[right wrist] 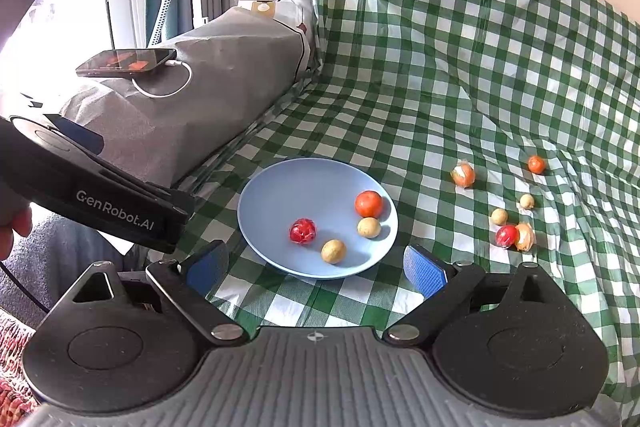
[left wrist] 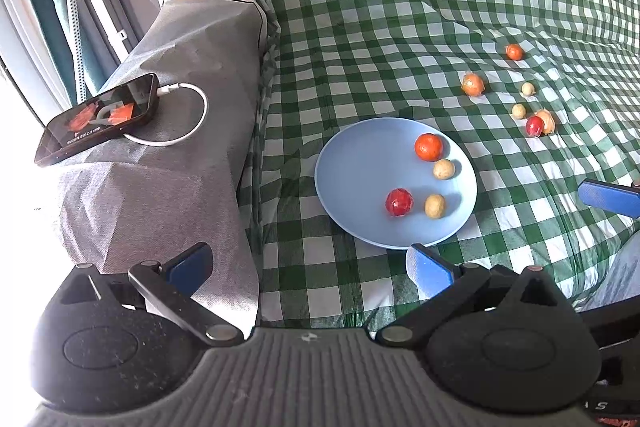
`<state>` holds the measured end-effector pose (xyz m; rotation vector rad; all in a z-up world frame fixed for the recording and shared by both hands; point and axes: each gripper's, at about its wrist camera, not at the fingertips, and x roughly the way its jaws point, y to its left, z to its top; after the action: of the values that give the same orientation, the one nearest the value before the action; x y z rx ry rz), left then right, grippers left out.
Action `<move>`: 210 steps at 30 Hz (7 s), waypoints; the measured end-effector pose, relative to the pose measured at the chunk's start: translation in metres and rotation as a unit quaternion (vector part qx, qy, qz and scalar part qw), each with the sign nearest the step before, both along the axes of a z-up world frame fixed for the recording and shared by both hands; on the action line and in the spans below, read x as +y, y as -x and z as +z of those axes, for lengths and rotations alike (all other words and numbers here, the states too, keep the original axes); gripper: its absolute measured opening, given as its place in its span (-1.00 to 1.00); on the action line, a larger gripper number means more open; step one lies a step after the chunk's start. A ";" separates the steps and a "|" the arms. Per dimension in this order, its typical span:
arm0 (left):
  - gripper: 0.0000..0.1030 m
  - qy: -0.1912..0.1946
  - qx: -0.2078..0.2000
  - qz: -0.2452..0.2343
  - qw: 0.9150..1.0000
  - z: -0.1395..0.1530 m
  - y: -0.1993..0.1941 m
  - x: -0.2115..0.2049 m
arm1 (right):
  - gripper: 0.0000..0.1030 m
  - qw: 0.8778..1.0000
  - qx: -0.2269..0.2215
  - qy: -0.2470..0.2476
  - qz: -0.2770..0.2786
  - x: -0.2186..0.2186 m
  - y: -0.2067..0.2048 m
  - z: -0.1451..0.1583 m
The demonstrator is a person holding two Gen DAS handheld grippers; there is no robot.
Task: Organize fruits
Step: 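Withdraw both tools from the plate, then grasp a wrapped red apple with the left tool while the right tool grasps an orange, then carry the red apple and orange over the blue plate and open both tools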
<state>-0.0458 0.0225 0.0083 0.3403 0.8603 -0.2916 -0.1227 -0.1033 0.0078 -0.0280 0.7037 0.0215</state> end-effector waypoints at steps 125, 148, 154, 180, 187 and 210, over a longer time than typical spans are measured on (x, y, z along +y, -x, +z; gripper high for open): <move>-0.35 0.079 0.069 0.023 0.994 0.019 -0.007 -0.002 | -0.32 0.995 -0.050 -0.059 -0.060 -0.050 0.012 0.001; -0.35 0.119 0.060 0.022 0.991 0.019 -0.001 0.010 | -0.32 0.998 -0.049 -0.015 -0.039 -0.024 0.019 0.008; -0.35 0.116 0.066 0.025 0.991 0.015 -0.004 0.009 | -0.32 0.998 -0.045 -0.017 -0.039 -0.027 0.019 0.001; -0.35 0.065 0.088 0.015 0.994 -0.021 -0.099 -0.045 | -0.32 0.999 0.011 -0.020 -0.023 -0.024 -0.068 -0.047; -0.35 0.046 0.109 0.014 0.993 -0.044 -0.122 -0.058 | -0.32 0.999 0.035 -0.025 -0.023 -0.028 -0.098 -0.067; 0.99 -0.008 0.096 0.001 0.995 -0.051 -0.120 -0.065 | 0.61 0.997 0.066 -0.030 -0.032 -0.032 -0.129 -0.083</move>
<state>0.0738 -0.0425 -0.0424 0.3295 1.0531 -0.3196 0.0067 -0.1358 -0.0755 0.0533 0.8348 -0.0163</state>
